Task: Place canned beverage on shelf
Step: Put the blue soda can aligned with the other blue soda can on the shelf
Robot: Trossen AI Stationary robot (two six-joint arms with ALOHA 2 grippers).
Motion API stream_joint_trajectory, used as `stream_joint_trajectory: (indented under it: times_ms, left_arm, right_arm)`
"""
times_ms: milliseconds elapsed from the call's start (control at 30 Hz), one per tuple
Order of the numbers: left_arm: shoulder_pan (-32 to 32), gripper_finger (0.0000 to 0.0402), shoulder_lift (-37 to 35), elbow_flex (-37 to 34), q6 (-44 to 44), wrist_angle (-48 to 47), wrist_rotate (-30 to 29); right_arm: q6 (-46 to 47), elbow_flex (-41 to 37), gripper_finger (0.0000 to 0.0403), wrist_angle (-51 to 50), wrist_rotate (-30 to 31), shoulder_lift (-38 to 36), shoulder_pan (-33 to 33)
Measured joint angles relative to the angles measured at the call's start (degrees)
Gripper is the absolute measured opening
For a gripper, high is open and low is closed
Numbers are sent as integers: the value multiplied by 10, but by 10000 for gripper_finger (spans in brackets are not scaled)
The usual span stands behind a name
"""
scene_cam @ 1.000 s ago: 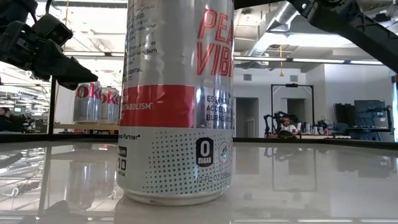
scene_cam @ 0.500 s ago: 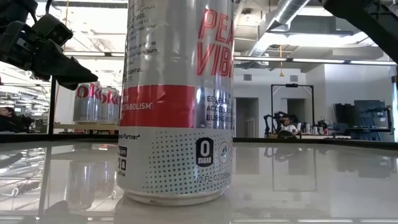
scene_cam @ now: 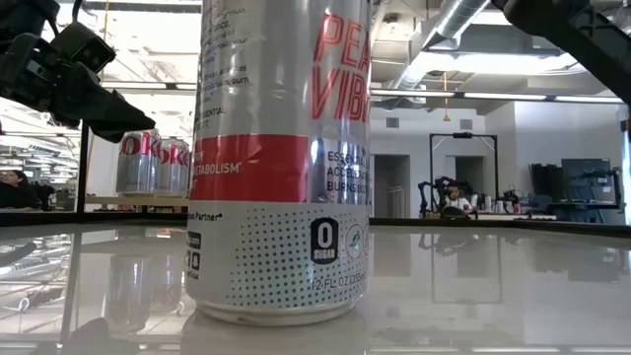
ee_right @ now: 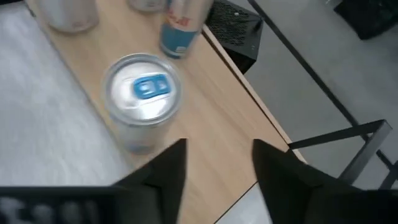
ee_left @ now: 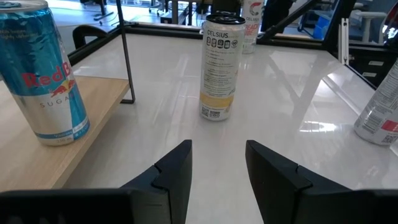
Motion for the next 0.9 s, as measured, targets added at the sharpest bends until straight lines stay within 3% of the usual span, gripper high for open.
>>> stream_joint_trajectory:
  times_ms: [267, 467, 700, 900]
  left_arm:
    - [0, 135, 0, 0, 0, 0, 0]
    - [0, 135, 0, 0, 0, 0, 0]
    - [0, 135, 0, 0, 0, 0, 0]
    - [0, 135, 0, 0, 0, 0, 0]
  right_arm:
    - [14, 0, 19, 15, -9, 42, -7]
    - [15, 0, 33, 26, -8, 61, -7]
    - [15, 0, 14, 51, -9, 76, -3]
    - [27, -1, 28, 62, -36, 84, -3]
